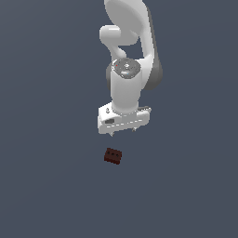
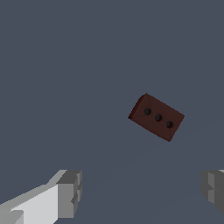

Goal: Pick up the object and move it to a goal position.

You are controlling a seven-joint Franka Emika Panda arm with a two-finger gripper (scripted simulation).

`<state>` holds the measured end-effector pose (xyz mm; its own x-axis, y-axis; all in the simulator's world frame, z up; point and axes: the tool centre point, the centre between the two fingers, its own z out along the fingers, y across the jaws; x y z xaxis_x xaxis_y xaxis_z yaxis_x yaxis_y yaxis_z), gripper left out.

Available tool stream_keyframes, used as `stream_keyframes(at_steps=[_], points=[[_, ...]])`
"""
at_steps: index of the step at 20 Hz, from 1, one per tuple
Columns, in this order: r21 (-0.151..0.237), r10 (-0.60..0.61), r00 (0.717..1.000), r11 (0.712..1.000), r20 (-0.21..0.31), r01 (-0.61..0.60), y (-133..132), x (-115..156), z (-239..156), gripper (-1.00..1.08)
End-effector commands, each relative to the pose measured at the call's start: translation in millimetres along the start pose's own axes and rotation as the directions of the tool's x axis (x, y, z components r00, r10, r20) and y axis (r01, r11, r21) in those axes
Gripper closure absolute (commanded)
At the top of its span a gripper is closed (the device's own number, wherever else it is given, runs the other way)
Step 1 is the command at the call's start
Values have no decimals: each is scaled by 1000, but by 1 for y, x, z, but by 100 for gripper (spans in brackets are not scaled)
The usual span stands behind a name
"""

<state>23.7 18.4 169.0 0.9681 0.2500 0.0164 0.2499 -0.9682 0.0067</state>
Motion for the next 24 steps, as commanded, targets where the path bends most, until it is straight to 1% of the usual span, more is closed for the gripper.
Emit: stream_keyframes(at_steps=[1,6,9,12,18,24], points=[[-1,-60,998,998,2,60,3,3,5,-92],[-3,-192,981,981,7,192,10,9,16,-92],[-2,-269,963,963,10,269,14,12,23,-92],[-1,-345,939,939,12,345,19,15,30,-92],[2,-488,873,873,14,488,27,21,44,-92],[7,-618,786,786,14,618,36,27,59,-92]])
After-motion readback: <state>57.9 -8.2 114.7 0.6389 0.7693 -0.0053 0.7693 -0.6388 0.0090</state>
